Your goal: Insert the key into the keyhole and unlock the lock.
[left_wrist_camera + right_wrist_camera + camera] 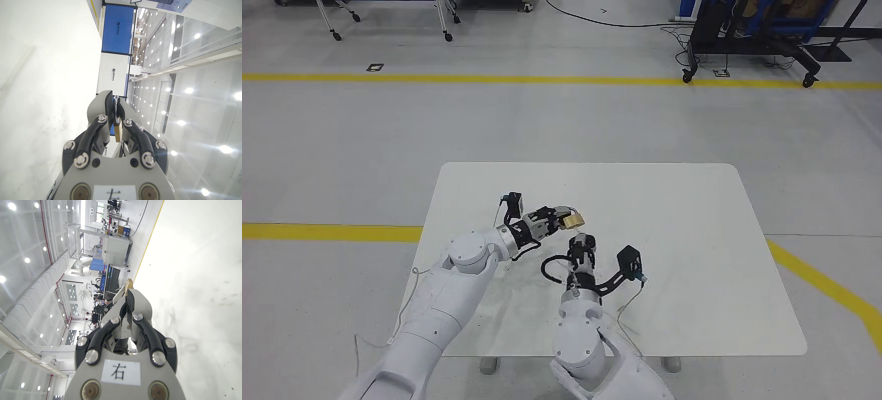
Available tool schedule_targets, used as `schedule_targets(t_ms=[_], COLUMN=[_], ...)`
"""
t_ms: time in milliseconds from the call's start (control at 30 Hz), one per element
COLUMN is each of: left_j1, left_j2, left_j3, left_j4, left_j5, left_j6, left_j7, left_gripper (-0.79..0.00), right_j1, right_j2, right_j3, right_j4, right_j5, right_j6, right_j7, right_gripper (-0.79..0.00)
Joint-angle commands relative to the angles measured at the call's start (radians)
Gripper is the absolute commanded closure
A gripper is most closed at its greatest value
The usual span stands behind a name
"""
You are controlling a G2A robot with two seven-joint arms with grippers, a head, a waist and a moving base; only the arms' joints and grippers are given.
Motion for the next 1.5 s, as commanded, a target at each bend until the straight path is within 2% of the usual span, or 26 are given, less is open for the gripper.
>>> schedule_targets(t_ms=[0,367,567,700,900,1033,1233,1367,1467], left_j1=[0.0,-0.001,0.0,0.005,0.029,0.05,0.05,0.08,0.107], left_j2=[0.0,-0.001,-0.001,0.002,0.012,0.02,0.02,0.02,0.023], left_j3=[0.0,0.001,-0.005,-0.018,-0.048,-0.056,-0.056,-0.073,-0.09], left_j4=[0.0,-0.001,0.001,-0.008,-0.035,-0.069,-0.069,-0.093,-0.139], left_j5=[0.0,0.011,0.005,0.004,-0.009,0.011,0.011,-0.031,-0.058], left_j6=[0.0,0.006,0.011,0.001,-0.001,0.019,0.019,0.03,0.047], left_j7=[-0.002,-0.012,-0.007,-0.006,-0.029,-0.061,-0.061,-0.013,0.005], left_gripper=[0.0,0.0,0.0,0.0,0.0,0.0,0.0,0.0,0.0], right_j1=[0.004,0.002,-0.017,-0.034,-0.173,-0.173,-0.173,-0.164,-0.149], right_j2=[-0.005,-0.031,-0.03,0.006,0.073,0.073,0.073,0.075,0.076], right_j3=[0.0,0.003,0.021,0.06,0.208,0.208,0.208,0.215,0.213], right_j4=[0.009,0.037,0.015,-0.034,-0.165,-0.165,-0.165,-0.154,-0.105], right_j5=[-0.001,-0.038,-0.088,-0.24,-0.426,-0.426,-0.426,-0.445,-0.523], right_j6=[0.005,0.004,-0.01,-0.05,-0.195,-0.195,-0.195,-0.21,-0.244], right_j7=[0.002,-0.022,0.02,0.242,0.506,0.506,0.506,0.519,0.47], right_gripper=[0.0,0.0,0.0,0.0,0.0,0.0,0.0,0.0,0.0])
